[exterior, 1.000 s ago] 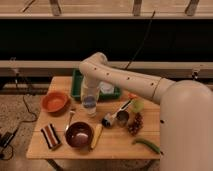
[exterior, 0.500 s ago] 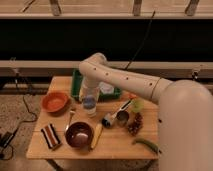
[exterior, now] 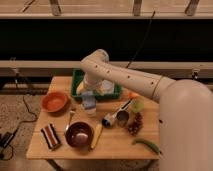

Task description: Place sponge in paper cup

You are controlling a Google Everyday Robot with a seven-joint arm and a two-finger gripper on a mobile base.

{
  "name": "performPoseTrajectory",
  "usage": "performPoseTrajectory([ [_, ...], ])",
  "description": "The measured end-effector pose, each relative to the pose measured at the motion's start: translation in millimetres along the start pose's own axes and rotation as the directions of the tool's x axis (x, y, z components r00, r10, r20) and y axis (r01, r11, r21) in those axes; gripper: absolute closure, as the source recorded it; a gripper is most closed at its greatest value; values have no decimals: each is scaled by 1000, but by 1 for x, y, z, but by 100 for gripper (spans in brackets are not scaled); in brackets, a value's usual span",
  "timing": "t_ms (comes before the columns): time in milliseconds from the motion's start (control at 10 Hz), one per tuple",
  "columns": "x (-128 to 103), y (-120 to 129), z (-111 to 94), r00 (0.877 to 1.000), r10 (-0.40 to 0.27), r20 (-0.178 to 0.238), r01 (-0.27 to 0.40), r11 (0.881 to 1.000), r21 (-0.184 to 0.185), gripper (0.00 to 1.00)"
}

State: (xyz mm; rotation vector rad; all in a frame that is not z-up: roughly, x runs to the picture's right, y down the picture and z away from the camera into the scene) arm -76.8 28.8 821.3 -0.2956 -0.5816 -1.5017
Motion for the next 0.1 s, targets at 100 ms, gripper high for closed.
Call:
performPoseTrajectory([
  [100, 0, 0, 0, 1000, 0, 0, 0, 1000, 0, 20],
])
